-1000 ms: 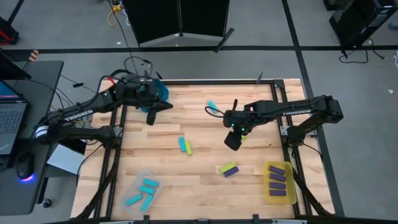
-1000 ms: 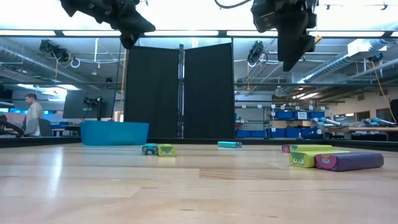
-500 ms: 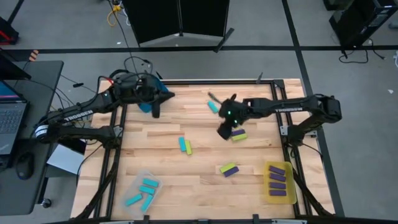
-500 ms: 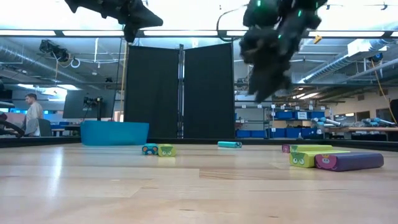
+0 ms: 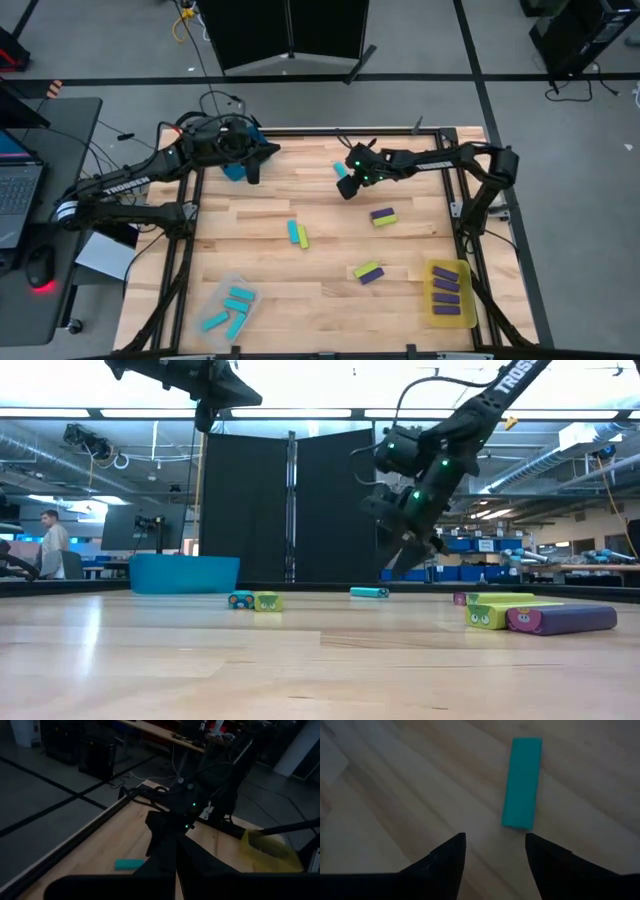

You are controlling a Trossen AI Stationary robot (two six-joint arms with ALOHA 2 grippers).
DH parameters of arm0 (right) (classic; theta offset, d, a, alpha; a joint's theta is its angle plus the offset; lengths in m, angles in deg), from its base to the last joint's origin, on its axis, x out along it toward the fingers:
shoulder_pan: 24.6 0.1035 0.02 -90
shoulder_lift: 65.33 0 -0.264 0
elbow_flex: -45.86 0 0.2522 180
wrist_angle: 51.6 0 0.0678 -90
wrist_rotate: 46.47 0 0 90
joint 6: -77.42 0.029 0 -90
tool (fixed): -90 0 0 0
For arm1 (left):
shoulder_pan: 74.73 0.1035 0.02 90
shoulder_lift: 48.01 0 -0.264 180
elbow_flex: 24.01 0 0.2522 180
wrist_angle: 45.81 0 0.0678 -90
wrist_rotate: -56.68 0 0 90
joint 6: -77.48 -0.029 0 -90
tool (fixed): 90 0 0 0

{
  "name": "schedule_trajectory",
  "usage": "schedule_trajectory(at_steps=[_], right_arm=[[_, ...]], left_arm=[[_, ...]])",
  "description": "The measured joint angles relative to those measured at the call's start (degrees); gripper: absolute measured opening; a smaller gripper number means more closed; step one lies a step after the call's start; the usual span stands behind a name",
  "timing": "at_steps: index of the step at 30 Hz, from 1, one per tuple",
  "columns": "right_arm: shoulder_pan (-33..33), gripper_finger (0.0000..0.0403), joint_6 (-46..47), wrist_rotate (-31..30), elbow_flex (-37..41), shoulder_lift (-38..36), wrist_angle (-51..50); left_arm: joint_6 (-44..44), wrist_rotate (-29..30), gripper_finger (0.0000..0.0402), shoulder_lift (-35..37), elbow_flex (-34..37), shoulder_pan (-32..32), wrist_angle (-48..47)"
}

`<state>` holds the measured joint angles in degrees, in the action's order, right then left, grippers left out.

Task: Sort blocks
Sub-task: Put the violet block into the yellow bin

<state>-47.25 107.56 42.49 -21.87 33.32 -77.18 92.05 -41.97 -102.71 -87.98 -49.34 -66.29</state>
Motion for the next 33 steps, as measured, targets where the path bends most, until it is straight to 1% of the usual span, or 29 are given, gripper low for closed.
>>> schedule_trajectory(at_steps=[2, 4, 5, 9, 13, 15, 18, 23, 29, 33], right_arm=[[0.0, 0.022, 1.2, 1.1, -1.6, 0.6, -3.1], [0.2, 0.0224, 2.6, 3.8, -3.1, 0.1, -8.5], [0.6, 0.0226, 1.7, 4.4, -3.8, -0.4, -11.8], [2.7, 0.0233, -9.0, 4.7, -5.1, -3.0, -23.6], [3.7, 0.0236, -20.8, 8.3, -5.1, -4.3, -32.9], [4.5, 0.0235, -27.6, 8.3, -5.1, -4.2, -36.8], [5.5, 0.0233, -36.2, 8.2, -3.9, -4.2, -37.3], [6.1, 0.0234, -45.2, 7.5, -0.4, -4.1, -35.2], [5.8, 0.0226, -46.9, 5.7, 3.1, -4.1, -32.6], [5.1, 0.0217, -44.9, 5.2, 4.0, -4.1, -30.4]], left_arm=[[-0.8, 0.0, 0.0011, 0.0, 0.0, 0.0, 0.0], [-0.8, -0.2, 0.0011, 0.0, 0.0, 0.0, 0.0], [-0.9, -0.5, 0.0011, 0.0, 0.0, 0.0, 0.0], [-2.8, -1.1, 0.0011, 0.0, 0.0, 0.0, -0.3], [-5.5, -1.1, 0.0011, 0.0, 0.0, 0.1, -0.4], [-6.8, -1.1, 0.0011, 0.0, 0.0, 0.1, -0.4], [-7.1, -1.1, 0.0011, 0.0, 0.0, 0.1, -0.4], [-6.9, -1.1, 0.0011, 0.0, 0.0, 0.1, -0.5], [-5.4, -1.1, 0.0011, 0.0, 0.0, 0.1, -0.7], [-5.3, -1.0, 0.0011, 0.0, 0.0, 0.1, -0.6]])
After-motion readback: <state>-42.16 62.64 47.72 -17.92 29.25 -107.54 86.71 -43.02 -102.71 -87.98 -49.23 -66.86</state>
